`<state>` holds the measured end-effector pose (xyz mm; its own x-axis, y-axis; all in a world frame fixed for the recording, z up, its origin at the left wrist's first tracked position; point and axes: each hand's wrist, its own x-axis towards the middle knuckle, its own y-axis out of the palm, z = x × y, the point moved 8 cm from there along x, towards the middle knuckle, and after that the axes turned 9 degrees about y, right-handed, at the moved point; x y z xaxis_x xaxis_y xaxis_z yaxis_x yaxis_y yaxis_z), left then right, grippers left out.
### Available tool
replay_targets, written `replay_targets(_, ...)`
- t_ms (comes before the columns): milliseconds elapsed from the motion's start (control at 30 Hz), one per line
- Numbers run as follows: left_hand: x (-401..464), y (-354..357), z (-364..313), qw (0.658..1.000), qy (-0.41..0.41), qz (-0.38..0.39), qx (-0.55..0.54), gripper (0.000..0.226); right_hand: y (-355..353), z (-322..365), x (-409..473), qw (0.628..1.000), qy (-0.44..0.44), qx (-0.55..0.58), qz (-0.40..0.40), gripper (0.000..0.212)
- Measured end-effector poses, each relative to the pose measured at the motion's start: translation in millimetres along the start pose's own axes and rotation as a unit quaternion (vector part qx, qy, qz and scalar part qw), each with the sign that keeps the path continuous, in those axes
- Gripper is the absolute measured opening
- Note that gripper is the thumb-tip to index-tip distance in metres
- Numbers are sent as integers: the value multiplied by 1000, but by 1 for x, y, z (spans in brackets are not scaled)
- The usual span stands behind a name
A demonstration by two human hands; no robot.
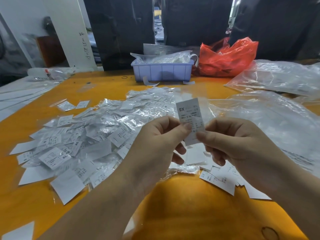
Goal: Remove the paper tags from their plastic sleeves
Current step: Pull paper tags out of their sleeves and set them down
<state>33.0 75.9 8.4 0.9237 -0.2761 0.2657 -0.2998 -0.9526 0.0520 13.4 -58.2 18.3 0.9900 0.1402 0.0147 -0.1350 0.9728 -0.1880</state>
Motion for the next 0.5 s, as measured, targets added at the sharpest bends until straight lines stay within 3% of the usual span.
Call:
replay_targets(167, 0, -4, 0, 1000, -1, -4, 11, 16, 1, 2, -1, 1000, -8, -27, 14, 25)
replay_targets(500, -2, 7, 4, 992, 8, 76, 100, 19, -8, 0, 2, 999, -8, 12, -28, 32)
